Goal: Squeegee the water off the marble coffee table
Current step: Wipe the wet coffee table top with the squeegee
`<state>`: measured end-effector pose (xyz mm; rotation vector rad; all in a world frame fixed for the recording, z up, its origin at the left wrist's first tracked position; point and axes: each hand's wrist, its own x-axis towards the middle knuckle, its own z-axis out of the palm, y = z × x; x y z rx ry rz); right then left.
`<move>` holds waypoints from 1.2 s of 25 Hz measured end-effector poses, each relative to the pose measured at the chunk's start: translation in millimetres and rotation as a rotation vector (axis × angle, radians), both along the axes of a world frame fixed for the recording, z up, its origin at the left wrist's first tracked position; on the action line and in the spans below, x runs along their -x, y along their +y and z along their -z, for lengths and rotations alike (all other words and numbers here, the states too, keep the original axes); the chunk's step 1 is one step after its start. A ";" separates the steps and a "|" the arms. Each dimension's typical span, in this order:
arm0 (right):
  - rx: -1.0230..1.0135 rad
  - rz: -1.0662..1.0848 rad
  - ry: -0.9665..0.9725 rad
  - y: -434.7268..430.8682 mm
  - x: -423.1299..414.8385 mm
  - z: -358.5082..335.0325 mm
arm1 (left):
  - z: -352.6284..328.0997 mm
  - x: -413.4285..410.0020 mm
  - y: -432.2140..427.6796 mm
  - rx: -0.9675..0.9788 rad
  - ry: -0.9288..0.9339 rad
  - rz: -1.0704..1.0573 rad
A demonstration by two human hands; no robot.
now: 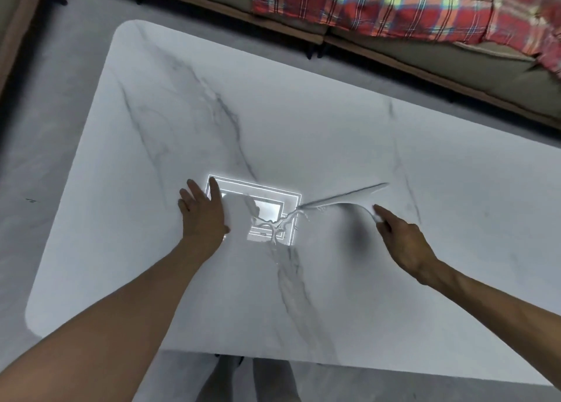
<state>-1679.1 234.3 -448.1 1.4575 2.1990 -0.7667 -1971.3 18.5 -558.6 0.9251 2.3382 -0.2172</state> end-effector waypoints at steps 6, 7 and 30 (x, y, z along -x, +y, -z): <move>-0.105 0.115 0.171 72.7 63.0 3.6 | 7.6 -72.6 -11.5 0.013 -0.088 -0.115; -0.122 0.111 0.178 92.2 80.3 8.6 | 12.3 -78.4 -13.3 0.036 -0.082 -0.114; -0.054 -0.116 0.142 68.3 93.3 16.0 | -0.6 -78.9 -11.9 -0.013 -0.093 -0.125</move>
